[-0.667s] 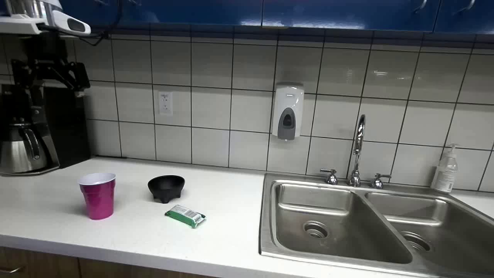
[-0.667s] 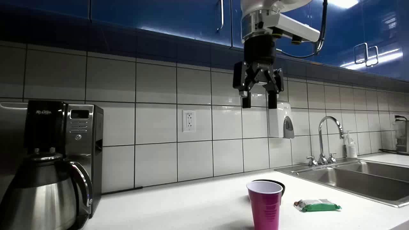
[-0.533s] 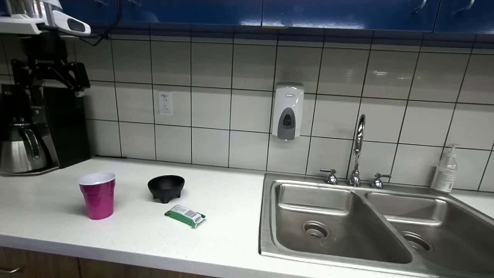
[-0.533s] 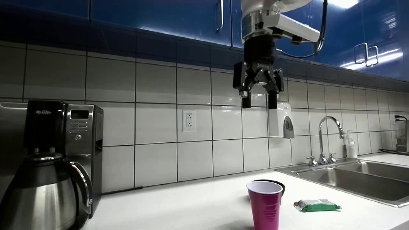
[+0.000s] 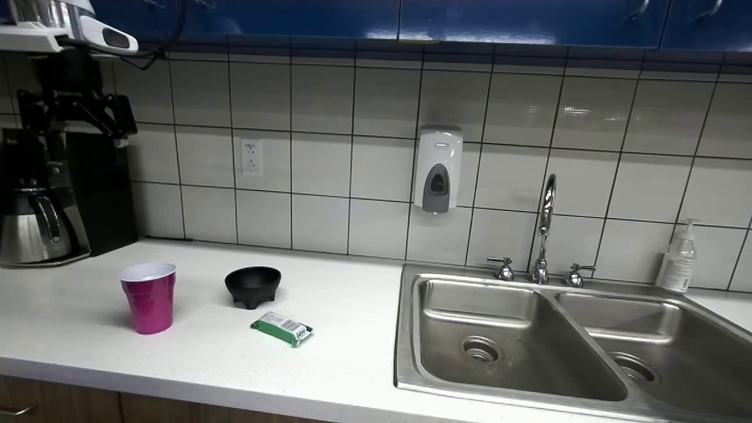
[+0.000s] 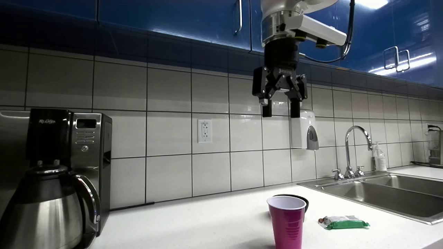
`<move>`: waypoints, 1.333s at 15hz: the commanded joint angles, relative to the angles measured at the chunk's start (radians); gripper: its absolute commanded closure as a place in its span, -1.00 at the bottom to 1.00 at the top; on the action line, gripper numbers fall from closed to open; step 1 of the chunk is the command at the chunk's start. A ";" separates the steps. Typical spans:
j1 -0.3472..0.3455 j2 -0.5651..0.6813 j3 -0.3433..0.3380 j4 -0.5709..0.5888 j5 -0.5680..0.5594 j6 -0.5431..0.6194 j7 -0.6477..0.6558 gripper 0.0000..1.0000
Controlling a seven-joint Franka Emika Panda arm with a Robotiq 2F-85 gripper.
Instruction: Put the candy bar into the black bowl
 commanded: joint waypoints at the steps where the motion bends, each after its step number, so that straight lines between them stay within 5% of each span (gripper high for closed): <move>1: 0.007 0.002 -0.006 0.003 -0.004 -0.003 0.003 -1.00; 8: 0.002 0.006 -0.016 -0.003 -0.008 0.001 -0.008 -1.00; 20: -0.075 0.075 -0.149 -0.020 -0.047 0.006 -0.081 -1.00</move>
